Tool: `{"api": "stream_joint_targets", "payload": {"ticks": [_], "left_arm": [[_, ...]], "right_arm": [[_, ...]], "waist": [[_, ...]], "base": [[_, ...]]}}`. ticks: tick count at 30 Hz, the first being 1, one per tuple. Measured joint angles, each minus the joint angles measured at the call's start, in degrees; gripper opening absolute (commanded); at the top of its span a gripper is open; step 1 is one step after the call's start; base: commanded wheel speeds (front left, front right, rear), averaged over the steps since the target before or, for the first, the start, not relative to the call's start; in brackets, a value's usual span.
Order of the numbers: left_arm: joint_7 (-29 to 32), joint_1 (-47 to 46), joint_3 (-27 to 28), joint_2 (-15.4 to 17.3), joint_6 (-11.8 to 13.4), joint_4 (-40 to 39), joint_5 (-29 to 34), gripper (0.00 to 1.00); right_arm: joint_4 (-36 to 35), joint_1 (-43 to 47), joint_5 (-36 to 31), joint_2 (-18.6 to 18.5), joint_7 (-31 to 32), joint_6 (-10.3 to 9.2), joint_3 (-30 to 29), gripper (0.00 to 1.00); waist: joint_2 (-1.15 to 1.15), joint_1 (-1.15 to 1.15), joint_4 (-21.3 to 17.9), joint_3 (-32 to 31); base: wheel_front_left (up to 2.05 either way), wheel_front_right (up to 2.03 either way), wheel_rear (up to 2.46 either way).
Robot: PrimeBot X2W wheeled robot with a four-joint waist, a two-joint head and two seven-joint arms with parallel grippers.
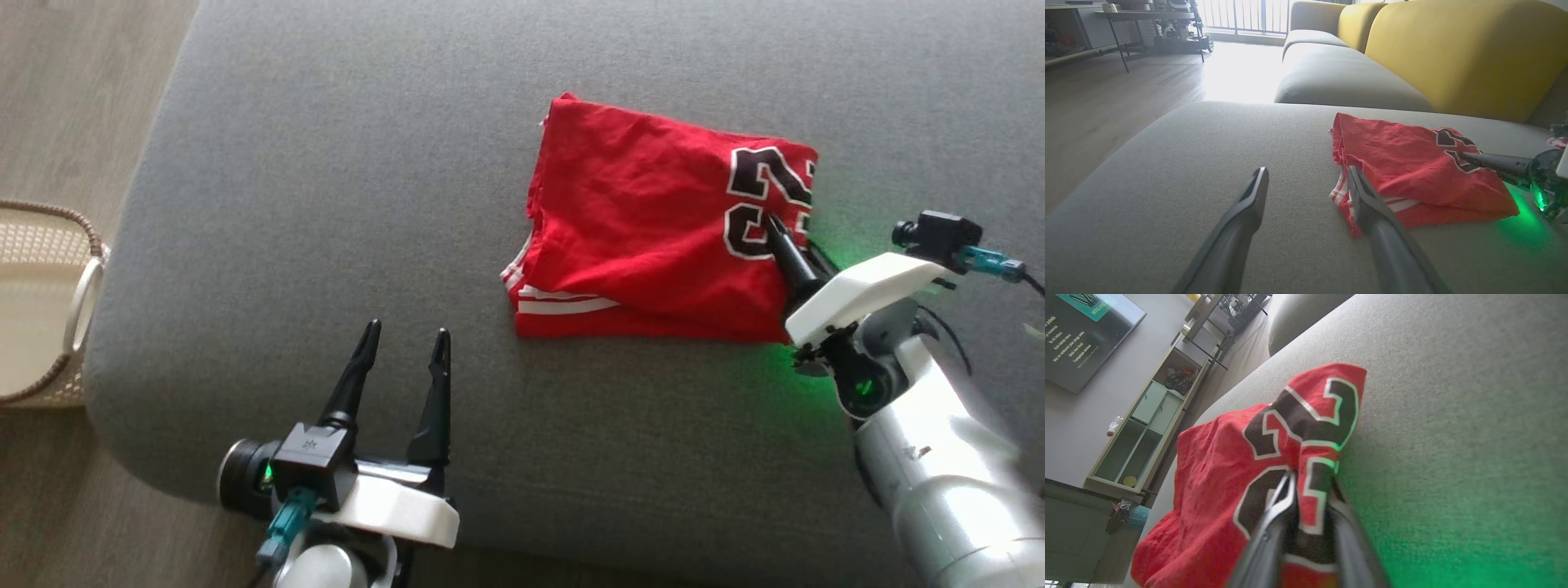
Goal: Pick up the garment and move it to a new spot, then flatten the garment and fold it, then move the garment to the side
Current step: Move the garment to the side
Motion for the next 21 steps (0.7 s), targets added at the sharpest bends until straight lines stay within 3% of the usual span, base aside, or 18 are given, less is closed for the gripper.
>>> {"api": "stream_joint_targets", "payload": {"ticks": [10,21], "left_arm": [[0.0,0.1,0.5,0.0,-0.3,0.1,0.2,1.0],[0.0,0.1,2.2,0.0,-1.9,0.1,2.1,1.0]], "right_arm": [[-2.0,1.1,0.7,-1.8,-0.9,0.01,5.0,0.0],[-4.9,-1.5,-5.4,-7.8,0.9,0.01,8.7,0.0]], "waist": [[0.0,0.0,-4.5,-1.1],[0.0,0.0,-15.4,-1.5]], "base": [[0.0,0.0,0.0],[0.0,0.0,0.0]]}}
